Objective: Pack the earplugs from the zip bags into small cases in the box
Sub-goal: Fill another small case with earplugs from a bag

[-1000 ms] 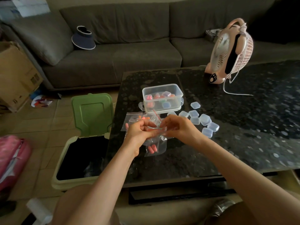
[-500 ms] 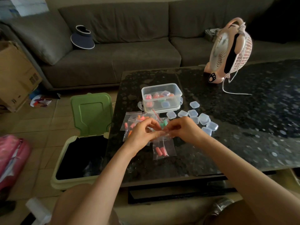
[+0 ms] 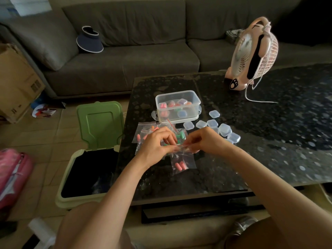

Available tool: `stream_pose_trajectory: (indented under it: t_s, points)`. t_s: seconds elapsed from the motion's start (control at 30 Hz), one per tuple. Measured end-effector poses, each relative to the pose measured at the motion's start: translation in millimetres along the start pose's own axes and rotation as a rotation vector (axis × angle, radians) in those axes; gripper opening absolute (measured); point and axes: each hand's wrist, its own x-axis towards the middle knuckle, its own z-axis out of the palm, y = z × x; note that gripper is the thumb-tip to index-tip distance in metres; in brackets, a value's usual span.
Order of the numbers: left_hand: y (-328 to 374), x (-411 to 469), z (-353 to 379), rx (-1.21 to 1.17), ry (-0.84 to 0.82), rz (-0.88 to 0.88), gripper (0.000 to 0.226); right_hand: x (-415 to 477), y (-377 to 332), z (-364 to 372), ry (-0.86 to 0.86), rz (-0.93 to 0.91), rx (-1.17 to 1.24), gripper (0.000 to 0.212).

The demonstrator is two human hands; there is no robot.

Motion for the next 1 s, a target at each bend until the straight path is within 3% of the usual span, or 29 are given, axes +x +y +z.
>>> stream_pose_trajectory:
  t_s: [0.3,0.57,0.63,0.77,1.0]
  points:
    - [-2.0,-3.7,3.5,-0.033,0.035,-0.023,0.013,-10.5,7.8,-3.2,-0.073,0.153,0.357,0.034]
    - [-26.8,-2.6,10.3,-0.295,0.101,-0.229,0.022,-24.8,17.9,7.3,-0.194,0.093,0.307,0.010]
    - [-27.8,-3.2,12.9,-0.358,0.135,-0.311,0.022,-26.5,19.1,7.3,-0.172,0.094,0.309,0.013]
    - [-30.9,-2.4,16.7,-0.523,0.146,-0.468,0.019,-27.8,20.4,3.8,-0.105,0.079,0.303,0.040]
    - [-26.0,-3.0,20.7,-0.548,0.102,-0.657,0.019,-25.5,17.3,6.6,0.042,0.076,0.331,0.020]
